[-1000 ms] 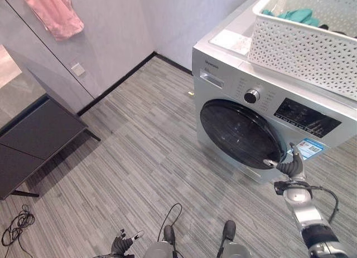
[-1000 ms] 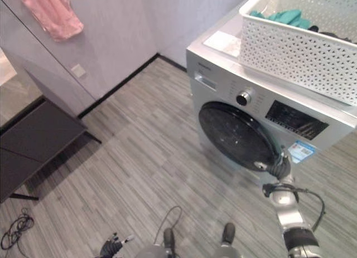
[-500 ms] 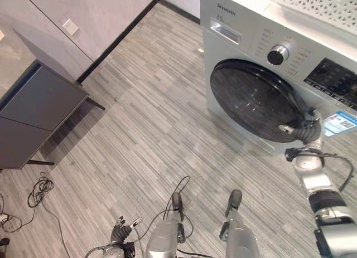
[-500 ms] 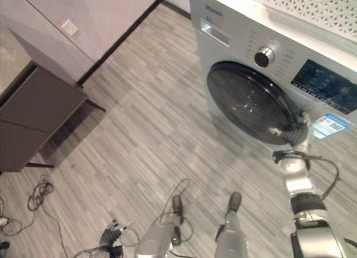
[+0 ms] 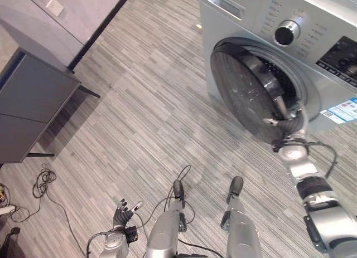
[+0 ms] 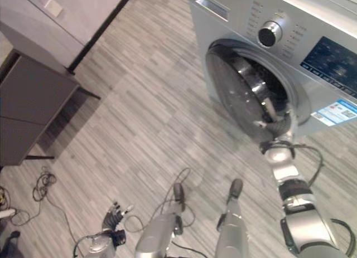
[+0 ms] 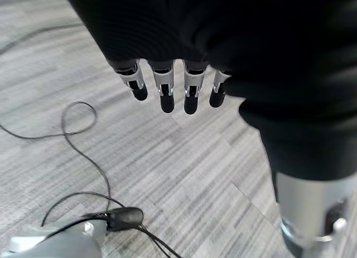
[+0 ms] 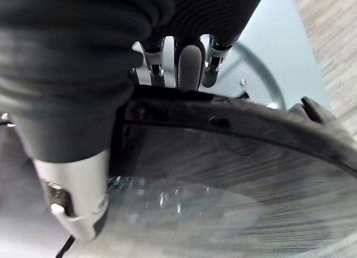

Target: Grab the laundry basket,head to the washer,open it,put in the laundry and shut it.

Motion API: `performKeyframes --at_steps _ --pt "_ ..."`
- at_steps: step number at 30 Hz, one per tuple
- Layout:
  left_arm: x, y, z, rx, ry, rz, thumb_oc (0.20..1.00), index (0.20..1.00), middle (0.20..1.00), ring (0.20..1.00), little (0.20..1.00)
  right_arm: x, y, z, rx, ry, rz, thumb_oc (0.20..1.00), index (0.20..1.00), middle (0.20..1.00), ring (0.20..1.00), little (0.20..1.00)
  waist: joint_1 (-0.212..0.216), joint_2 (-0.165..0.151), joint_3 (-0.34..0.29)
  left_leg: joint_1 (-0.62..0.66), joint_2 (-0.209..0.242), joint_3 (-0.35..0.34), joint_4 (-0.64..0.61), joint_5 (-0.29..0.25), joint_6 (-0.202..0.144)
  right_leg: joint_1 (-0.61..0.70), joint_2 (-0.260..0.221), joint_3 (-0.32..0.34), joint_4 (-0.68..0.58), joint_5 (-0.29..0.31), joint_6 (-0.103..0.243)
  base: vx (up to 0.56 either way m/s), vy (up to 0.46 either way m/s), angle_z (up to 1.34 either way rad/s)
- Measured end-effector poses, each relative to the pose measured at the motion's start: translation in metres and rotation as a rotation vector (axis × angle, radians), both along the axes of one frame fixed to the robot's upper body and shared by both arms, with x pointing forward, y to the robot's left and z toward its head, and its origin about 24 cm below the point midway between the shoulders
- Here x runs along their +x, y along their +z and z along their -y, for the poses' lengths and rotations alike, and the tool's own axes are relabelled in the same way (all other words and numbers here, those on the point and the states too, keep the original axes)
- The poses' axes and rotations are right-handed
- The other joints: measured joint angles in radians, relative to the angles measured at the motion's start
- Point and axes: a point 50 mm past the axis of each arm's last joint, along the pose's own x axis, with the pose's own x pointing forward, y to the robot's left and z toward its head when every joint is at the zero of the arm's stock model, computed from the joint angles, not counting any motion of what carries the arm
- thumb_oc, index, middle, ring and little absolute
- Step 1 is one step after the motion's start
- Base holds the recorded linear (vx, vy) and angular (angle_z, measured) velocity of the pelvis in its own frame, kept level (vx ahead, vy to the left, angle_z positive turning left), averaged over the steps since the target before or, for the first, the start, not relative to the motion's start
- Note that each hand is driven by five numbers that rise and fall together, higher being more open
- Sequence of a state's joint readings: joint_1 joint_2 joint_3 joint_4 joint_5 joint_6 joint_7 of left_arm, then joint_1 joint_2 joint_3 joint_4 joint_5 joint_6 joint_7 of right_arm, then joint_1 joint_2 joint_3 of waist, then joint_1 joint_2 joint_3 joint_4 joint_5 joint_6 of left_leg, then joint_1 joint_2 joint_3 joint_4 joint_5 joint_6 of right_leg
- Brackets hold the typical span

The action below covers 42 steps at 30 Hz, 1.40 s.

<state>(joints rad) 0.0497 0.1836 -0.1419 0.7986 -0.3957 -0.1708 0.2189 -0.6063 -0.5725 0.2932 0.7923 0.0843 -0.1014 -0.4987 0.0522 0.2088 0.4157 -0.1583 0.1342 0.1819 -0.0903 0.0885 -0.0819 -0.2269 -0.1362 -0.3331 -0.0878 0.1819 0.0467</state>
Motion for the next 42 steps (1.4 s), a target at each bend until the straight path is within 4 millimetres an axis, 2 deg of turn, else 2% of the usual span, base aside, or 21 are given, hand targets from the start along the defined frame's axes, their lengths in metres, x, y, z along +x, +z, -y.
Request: performKeyframes --at_steps 8,12,14,17,18,20,21,23,25,26,27,29,30,32,34,37,38,39,40,41,42 --pt "0.02 0.018 0.009 0.017 -0.067 0.102 1.0 1.0 1.0 1.0 1.0 -0.005 -0.04 -0.075 0.089 0.222 -0.084 1.0 1.0 1.0 1.0 1.0 0.007 -0.005 -0.001 0.004 0.031 -0.022 -0.001 0.013 -0.022 0.017 0.026 -0.012 -0.006 -0.006 -0.001 0.01 -0.059 0.05" --pt "0.046 0.064 0.005 0.071 -0.144 0.326 1.0 1.0 1.0 1.0 1.0 -0.016 -0.062 -0.095 0.183 0.302 -0.159 1.0 1.0 1.0 1.0 1.0 0.029 -0.003 -0.005 0.02 0.043 -0.036 0.0 0.013 -0.023 0.04 0.036 -0.022 0.0 -0.008 -0.008 0.02 -0.097 0.07" --pt "0.055 0.082 0.001 0.086 -0.14 0.409 1.0 1.0 1.0 1.0 1.0 -0.029 -0.089 -0.107 0.261 0.347 -0.277 1.0 1.0 1.0 1.0 1.0 0.051 0.008 -0.027 0.037 0.047 -0.035 -0.001 0.013 -0.023 0.058 0.04 -0.023 0.0 -0.011 -0.012 0.04 -0.093 0.01" --pt "0.056 0.087 -0.005 0.127 -0.154 0.418 1.0 1.0 1.0 1.0 1.0 -0.045 -0.113 -0.126 0.308 0.404 -0.39 1.0 1.0 1.0 1.0 1.0 0.056 0.018 -0.044 0.054 0.049 -0.033 0.0 0.014 -0.022 0.074 0.042 -0.023 0.0 -0.01 -0.011 0.04 -0.11 0.0" --pt "0.056 0.094 -0.008 0.202 -0.213 0.432 1.0 1.0 1.0 1.0 1.0 -0.055 -0.123 -0.13 0.333 0.417 -0.429 1.0 1.0 1.0 1.0 1.0 0.059 0.015 -0.046 0.074 0.055 -0.032 0.0 0.014 -0.023 0.095 0.048 -0.024 0.0 -0.013 -0.013 0.05 -0.129 -0.02" --pt "0.055 0.118 -0.017 0.303 -0.329 0.498 1.0 1.0 1.0 1.0 1.0 -0.068 -0.136 -0.125 0.349 0.405 -0.478 1.0 1.0 1.0 1.0 1.0 0.069 0.001 -0.056 0.094 0.063 -0.03 0.001 0.014 -0.023 0.114 0.056 -0.024 -0.001 -0.021 -0.02 0.05 -0.113 -0.02" --pt "0.054 0.136 -0.025 0.376 -0.414 0.547 1.0 1.0 1.0 1.0 1.0 -0.079 -0.146 -0.119 0.356 0.382 -0.513 1.0 1.0 1.0 1.0 1.0 0.075 -0.011 -0.068 0.104 0.068 -0.029 0.002 0.013 -0.022 0.125 0.061 -0.023 -0.001 -0.028 -0.022 0.09 -0.196 -0.05" --pt "0.05 0.172 -0.032 0.434 -0.632 0.599 1.0 1.0 1.0 1.0 1.0 -0.103 -0.165 -0.088 0.365 0.302 -0.592 1.0 1.0 1.0 1.0 1.0 0.07 -0.033 -0.089 0.127 0.087 -0.022 0.021 0.009 -0.022 0.155 0.081 -0.021 0.0 -0.038 -0.031 0.12 -0.242 -0.1" --pt "0.045 0.195 -0.035 0.428 -0.728 0.633 1.0 1.0 1.0 1.0 1.0 -0.125 -0.18 -0.069 0.362 0.241 -0.668 1.0 1.0 1.0 1.0 1.0 0.069 -0.049 -0.103 0.171 0.102 -0.009 0.026 -0.003 -0.034 0.191 0.098 -0.009 0.0 -0.052 -0.033 0.07 -0.132 -0.24" --pt "0.044 0.207 -0.037 0.399 -0.756 0.659 1.0 1.0 1.0 1.0 1.0 -0.143 -0.19 -0.06 0.365 0.213 -0.726 1.0 1.0 1.0 1.0 1.0 0.066 -0.065 -0.122 0.18 0.122 -0.006 0.071 -0.028 -0.044 0.213 0.115 -0.002 -0.008 -0.067 -0.042 0.05 -0.077 -0.35" --pt "0.046 0.21 -0.037 0.357 -0.753 0.679 1.0 1.0 1.0 1.0 1.0 -0.157 -0.197 -0.052 0.354 0.187 -0.77 1.0 1.0 1.0 1.0 1.0 0.064 -0.073 -0.135 0.182 0.142 -0.01 0.112 -0.044 -0.052 0.227 0.134 0.013 -0.008 -0.077 -0.055 0.08 -0.092 -0.4" --pt "0.048 0.208 -0.037 0.317 -0.756 0.671 1.0 1.0 1.0 1.0 1.0 -0.169 -0.205 -0.055 0.371 0.181 -0.811 1.0 1.0 1.0 1.0 1.0 0.069 -0.104 -0.146 0.168 0.158 -0.01 0.184 -0.05 -0.06 0.239 0.142 0.035 -0.008 -0.082 -0.064 0.07 0.004 -0.41" --pt "0.047 0.206 -0.036 0.293 -0.757 0.668 1.0 1.0 1.0 1.0 1.0 -0.178 -0.209 -0.048 0.377 0.16 -0.834 1.0 1.0 1.0 1.0 1.0 0.048 -0.12 -0.15 0.167 0.166 -0.018 0.219 -0.045 -0.068 0.245 0.146 0.049 -0.008 -0.086 -0.07 0.07 0.066 -0.28" --pt "0.052 0.198 -0.033 0.229 -0.74 0.663 1.0 1.0 1.0 1.0 1.0 -0.195 -0.216 -0.043 0.423 0.095 -0.856 1.0 1.0 1.0 1.0 1.0 0.041 -0.143 -0.163 0.114 0.171 -0.08 0.322 -0.045 -0.081 0.263 0.142 0.061 -0.008 -0.093 -0.08 0.1 0.114 -0.27" --pt "0.059 0.193 -0.031 0.21 -0.725 0.659 1.0 1.0 1.0 1.0 1.0 -0.204 -0.219 -0.041 0.437 0.069 -0.873 1.0 1.0 1.0 1.0 1.0 0.016 -0.165 -0.167 0.083 0.161 -0.092 0.308 -0.045 -0.081 0.256 0.134 0.074 -0.008 -0.099 -0.088 0.15 0.14 -0.09" --pt "0.076 0.183 -0.034 0.214 -0.708 0.628 1.0 1.0 1.0 1.0 1.0 -0.21 -0.221 -0.037 0.467 0.027 -0.87 1.0 1.0 1.0 1.0 1.0 -0.007 -0.192 -0.153 0.067 0.135 -0.119 0.092 -0.036 -0.094 0.242 0.116 0.089 -0.009 -0.1 -0.087 0.17 0.151 0.0" --pt "0.082 0.179 -0.035 0.212 -0.685 0.616 1.0 1.0 1.0 1.0 1.0 -0.209 -0.221 -0.038 0.472 0.024 -0.868 1.0 1.0 1.0 1.0 1.0 -0.007 -0.196 -0.15 0.067 0.126 -0.119 0.044 -0.034 -0.094 0.24 0.111 0.103 -0.009 -0.105 -0.081 0.22 0.253 -0.29" --pt "0.089 0.162 -0.035 0.173 -0.614 0.585 1.0 1.0 1.0 1.0 1.0 -0.207 -0.22 -0.036 0.482 0.006 -0.857 1.0 1.0 1.0 1.0 1.0 -0.011 -0.177 -0.154 0.049 0.123 -0.118 0.008 -0.047 -0.077 0.241 0.127 0.11 0.002 -0.158 -0.048 0.16 0.195 -0.38" --pt "0.089 0.155 -0.03 0.147 -0.59 0.576 1.0 1.0 1.0 1.0 1.0 -0.205 -0.218 -0.029 0.477 -0.01 -0.843 1.0 1.0 1.0 1.0 1.0 -0.008 -0.116 -0.16 0.032 0.177 -0.115 0.015 -0.105 -0.06 0.208 0.176 0.108 0.103 -0.18 -0.068 0.19 0.216 -0.44" --pt "0.089 0.159 -0.032 0.164 -0.594 0.588 1.0 1.0 1.0 1.0 1.0 -0.203 -0.215 -0.029 0.497 -0.022 -0.817 1.0 1.0 1.0 1.0 1.0 -0.005 -0.111 -0.154 0.027 0.19 -0.12 0.031 -0.076 -0.037 0.17 0.173 0.098 0.237 -0.206 -0.085 0.18 0.165 -0.3" --pt "0.087 0.156 -0.035 0.165 -0.579 0.568 1.0 1.0 1.0 1.0 1.0 -0.204 -0.217 -0.036 0.523 -0.02 -0.816 1.0 1.0 1.0 1.0 1.0 -0.01 -0.134 -0.152 0.011 0.186 -0.106 0.06 -0.077 -0.026 0.16 0.157 0.102 0.253 -0.245 -0.067 0.24 0.251 -0.19"
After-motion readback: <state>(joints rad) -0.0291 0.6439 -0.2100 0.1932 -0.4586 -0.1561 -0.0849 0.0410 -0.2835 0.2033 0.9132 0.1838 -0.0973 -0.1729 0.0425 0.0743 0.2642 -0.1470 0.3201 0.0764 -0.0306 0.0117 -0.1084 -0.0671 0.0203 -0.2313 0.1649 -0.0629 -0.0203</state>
